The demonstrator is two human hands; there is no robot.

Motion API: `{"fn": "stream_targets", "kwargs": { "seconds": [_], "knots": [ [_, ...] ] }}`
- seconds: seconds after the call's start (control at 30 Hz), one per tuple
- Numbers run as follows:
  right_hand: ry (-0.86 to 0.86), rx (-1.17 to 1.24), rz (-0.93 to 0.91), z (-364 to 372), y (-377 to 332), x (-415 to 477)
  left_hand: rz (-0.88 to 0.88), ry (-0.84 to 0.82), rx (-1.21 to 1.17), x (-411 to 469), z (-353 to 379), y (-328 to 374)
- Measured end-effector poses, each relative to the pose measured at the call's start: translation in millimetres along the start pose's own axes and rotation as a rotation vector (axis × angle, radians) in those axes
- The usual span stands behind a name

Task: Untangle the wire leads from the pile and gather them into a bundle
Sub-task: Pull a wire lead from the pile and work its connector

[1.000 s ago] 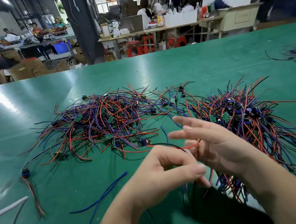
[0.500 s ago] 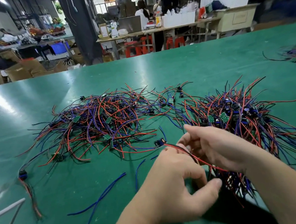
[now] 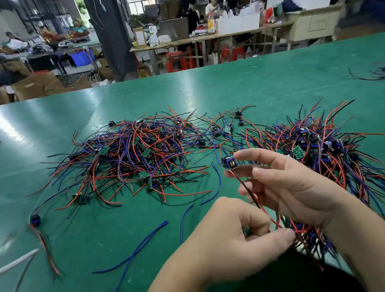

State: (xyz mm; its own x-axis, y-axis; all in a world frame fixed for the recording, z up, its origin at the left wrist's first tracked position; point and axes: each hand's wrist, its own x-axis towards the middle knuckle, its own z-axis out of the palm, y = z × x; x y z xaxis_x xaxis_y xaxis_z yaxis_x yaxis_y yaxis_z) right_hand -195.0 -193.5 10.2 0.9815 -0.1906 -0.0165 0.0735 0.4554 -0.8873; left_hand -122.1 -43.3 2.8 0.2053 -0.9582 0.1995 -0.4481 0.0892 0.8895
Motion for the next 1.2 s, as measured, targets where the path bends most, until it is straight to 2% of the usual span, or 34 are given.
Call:
{"fn": "stream_targets", "kwargs": {
  "seconds": [0.2,0.27,0.33,0.37,0.47,0.53,0.6,0.73,0.87,0.97,1.2],
  "knots": [
    [-0.046,-0.026,-0.062,3.2,3.1,-4.2,-0.251,-0.057,0.038,1.6,-13.3,-10.9],
    [-0.058,-0.038,-0.081,3.6,2.3,-5.6,-0.429,0.054,-0.097,11.4,-20.8,-12.7],
    [-0.055,-0.075,-0.098,4.6,1.5,-6.3,-0.599,0.25,-0.308,16.0,-30.0,-16.7],
    [-0.058,-0.101,-0.098,4.9,1.9,-6.3,-0.597,0.366,-0.41,16.5,-34.2,-18.0],
    [-0.088,-0.222,-0.046,8.0,6.3,-6.4,-0.379,0.599,-0.483,15.1,-37.0,-17.2],
    [-0.102,-0.283,-0.017,11.2,10.0,-5.6,-0.283,0.636,-0.421,9.3,-33.8,-17.3],
    [-0.039,-0.297,-0.006,13.3,10.9,-3.4,-0.269,0.642,-0.421,11.1,-30.6,-18.8],
    [0.22,-0.221,0.024,10.4,9.3,3.6,-0.329,0.541,-0.637,12.6,-33.0,-15.4],
    [0.144,-0.217,0.016,10.1,13.0,3.8,-0.368,0.23,-0.655,7.3,-27.8,-11.2],
    [0.134,-0.174,-0.034,8.5,11.2,4.0,-0.386,0.114,-0.639,4.9,-23.5,-8.6],
    [0.557,0.331,-0.158,-31.4,-16.0,9.4,-0.366,-0.179,-0.546,-1.4,-19.4,-3.1]
  ]
}}
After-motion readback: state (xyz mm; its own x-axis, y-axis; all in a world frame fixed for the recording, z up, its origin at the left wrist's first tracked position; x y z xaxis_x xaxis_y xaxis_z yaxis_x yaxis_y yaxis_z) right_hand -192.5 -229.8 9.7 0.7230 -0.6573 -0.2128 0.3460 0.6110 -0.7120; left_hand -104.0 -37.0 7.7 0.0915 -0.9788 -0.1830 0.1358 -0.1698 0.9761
